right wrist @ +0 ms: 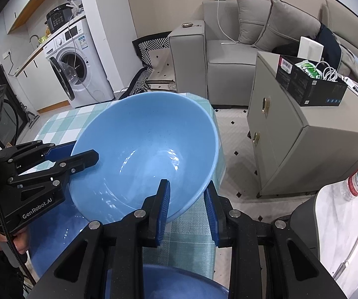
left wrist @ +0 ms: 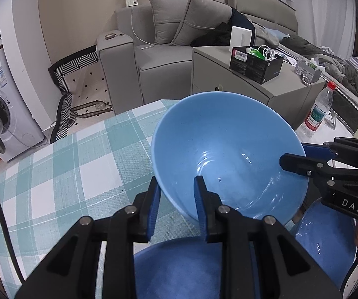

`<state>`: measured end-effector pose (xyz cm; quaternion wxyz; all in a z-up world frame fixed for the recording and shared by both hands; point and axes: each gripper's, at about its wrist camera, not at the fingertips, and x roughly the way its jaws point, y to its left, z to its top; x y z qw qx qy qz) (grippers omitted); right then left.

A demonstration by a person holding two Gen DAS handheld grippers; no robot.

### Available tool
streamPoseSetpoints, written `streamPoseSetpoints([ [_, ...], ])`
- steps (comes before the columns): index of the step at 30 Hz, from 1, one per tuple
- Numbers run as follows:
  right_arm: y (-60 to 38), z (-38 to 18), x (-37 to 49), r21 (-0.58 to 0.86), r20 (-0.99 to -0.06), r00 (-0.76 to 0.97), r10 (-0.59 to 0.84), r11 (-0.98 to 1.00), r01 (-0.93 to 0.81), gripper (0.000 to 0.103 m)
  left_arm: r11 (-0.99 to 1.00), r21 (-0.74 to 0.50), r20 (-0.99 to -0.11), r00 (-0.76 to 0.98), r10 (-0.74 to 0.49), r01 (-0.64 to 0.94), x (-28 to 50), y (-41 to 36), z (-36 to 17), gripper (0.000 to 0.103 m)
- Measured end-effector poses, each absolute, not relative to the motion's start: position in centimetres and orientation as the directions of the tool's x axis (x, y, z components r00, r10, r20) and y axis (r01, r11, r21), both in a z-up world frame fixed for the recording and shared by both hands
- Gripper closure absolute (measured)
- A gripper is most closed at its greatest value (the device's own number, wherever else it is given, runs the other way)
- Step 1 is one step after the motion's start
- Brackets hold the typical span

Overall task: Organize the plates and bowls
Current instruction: 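Lift the blue bowl with both grippers toward another blue bowl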

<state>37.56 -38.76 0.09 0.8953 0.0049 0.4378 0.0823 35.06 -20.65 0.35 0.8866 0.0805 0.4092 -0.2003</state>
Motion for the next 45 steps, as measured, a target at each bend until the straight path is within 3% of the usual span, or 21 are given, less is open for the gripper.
streamPoseSetpoints([
  [45, -33.4, 8.7, 27.1, 0.043, -0.667, 0.72, 0.191, 0.975, -0.218, 0.075, 0.927, 0.046, -0.639, 0.724, -0.259, 0.373, 24.9, -15.8, 7.9, 0.077],
])
